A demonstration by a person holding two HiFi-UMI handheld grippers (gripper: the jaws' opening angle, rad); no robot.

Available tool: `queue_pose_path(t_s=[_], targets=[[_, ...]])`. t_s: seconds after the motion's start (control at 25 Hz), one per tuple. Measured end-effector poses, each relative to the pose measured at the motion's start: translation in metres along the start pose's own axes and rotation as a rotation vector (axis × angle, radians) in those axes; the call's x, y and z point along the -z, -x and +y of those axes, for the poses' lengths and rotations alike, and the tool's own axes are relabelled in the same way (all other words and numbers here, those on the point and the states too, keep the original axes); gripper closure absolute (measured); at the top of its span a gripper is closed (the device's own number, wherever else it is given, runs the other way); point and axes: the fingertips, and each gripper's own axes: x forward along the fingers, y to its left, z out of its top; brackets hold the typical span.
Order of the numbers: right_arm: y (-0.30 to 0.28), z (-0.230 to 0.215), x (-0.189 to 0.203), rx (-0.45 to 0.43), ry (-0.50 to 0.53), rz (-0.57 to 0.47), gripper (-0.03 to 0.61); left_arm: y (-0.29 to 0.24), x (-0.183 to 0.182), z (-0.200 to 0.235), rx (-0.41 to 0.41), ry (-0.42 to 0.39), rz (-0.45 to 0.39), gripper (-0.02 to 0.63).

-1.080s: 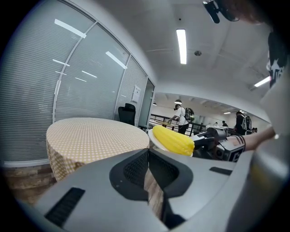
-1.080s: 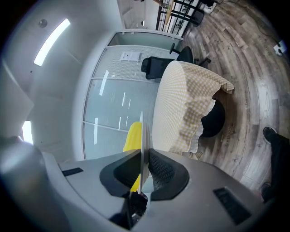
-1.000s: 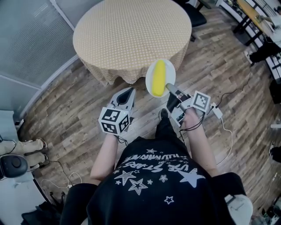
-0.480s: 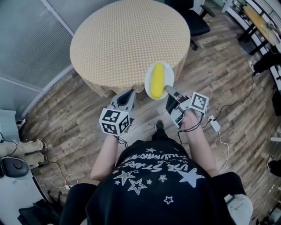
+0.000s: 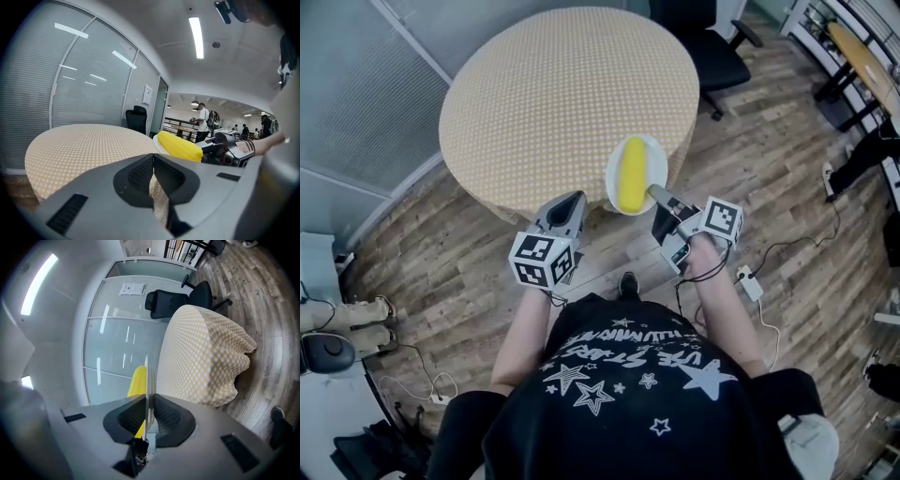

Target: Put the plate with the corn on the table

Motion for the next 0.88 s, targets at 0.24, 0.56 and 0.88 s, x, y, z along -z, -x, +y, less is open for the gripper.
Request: queue_pose_path(t_s=[0.24,0.56,0.88], targets=[[-0.015,-0.009,-0.023,0.001,-0.010,0.019,0.528,-0.024,-0.004,0.013,-0.023,0.021,0.012,0.606],[-0.043,-0.017,-0.051,0.018,-0.010,-0.035,0.528,-0.063,-0.015,0.044,0.036,0.010,0.021,0.606],[-0.066,-0.011,-0.107,0.035,-0.014,-0.155,0.528,-0.115,-0.043,0.077,0.127,-0.020,0.016,0.606]])
